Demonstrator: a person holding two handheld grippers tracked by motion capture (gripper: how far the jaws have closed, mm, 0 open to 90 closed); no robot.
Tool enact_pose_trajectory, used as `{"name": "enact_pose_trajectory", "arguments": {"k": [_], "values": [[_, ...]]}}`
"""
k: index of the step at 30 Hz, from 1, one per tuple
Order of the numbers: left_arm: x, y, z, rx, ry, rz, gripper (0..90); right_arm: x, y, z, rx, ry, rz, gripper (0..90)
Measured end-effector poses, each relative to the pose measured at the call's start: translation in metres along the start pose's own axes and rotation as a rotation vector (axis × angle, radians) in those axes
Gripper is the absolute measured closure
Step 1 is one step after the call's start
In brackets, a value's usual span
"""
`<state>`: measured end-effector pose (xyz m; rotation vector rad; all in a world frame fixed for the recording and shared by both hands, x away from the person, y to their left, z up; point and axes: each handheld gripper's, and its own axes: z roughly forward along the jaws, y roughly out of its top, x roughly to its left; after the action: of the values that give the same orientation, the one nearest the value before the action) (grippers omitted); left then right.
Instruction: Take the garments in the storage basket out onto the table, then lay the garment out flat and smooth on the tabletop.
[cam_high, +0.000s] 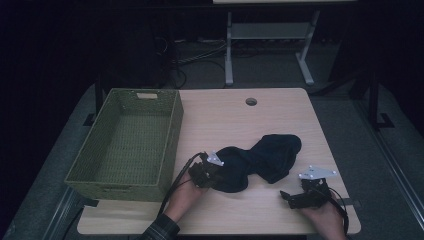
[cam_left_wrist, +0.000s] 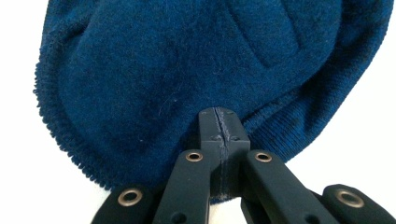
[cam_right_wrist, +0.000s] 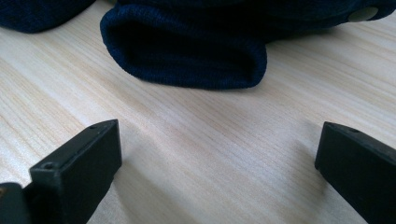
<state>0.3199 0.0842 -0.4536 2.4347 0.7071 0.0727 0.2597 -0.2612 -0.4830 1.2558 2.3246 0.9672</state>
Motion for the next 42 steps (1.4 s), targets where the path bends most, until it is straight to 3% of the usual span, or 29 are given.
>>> {"name": "enact_pose_trajectory", "arguments": {"k": [5, 9, 13, 19, 30, 35, 38, 40, 42], "values": [[0.000, -0.003, 0.000, -0.027, -0.001, -0.010, 89.8, 0.000, 0.000, -0.001, 0.006, -0.005, 0.001, 0.3], [0.000, -0.003, 0.000, -0.015, 0.001, 0.004, 89.9, -0.002, 0.002, -0.007, 0.004, 0.008, 0.012, 6.0], [0.004, -0.004, 0.000, -0.037, -0.029, -0.029, 89.8, -0.008, 0.010, -0.022, -0.030, 0.003, 0.015, 13.3], [0.010, -0.006, 0.000, -0.042, -0.068, -0.055, 89.8, -0.015, 0.021, -0.033, -0.057, 0.003, 0.011, 15.7], [0.009, -0.005, 0.000, -0.038, -0.059, -0.055, 89.8, -0.025, 0.040, -0.038, -0.096, 0.010, 0.016, 25.3], [0.008, -0.004, 0.000, -0.033, -0.052, -0.049, 89.8, -0.030, 0.053, -0.037, -0.123, -0.001, 0.002, 34.2], [0.007, -0.004, 0.000, -0.033, -0.045, -0.042, 89.8, -0.033, 0.062, -0.031, -0.122, 0.000, -0.014, 49.0], [0.006, -0.004, 0.000, -0.032, -0.045, -0.040, 89.9, -0.033, 0.063, -0.030, -0.119, 0.002, -0.012, 51.6], [0.005, -0.004, 0.000, -0.029, -0.037, -0.034, 89.9, -0.035, 0.068, -0.026, -0.111, -0.002, -0.023, 65.9]]}}
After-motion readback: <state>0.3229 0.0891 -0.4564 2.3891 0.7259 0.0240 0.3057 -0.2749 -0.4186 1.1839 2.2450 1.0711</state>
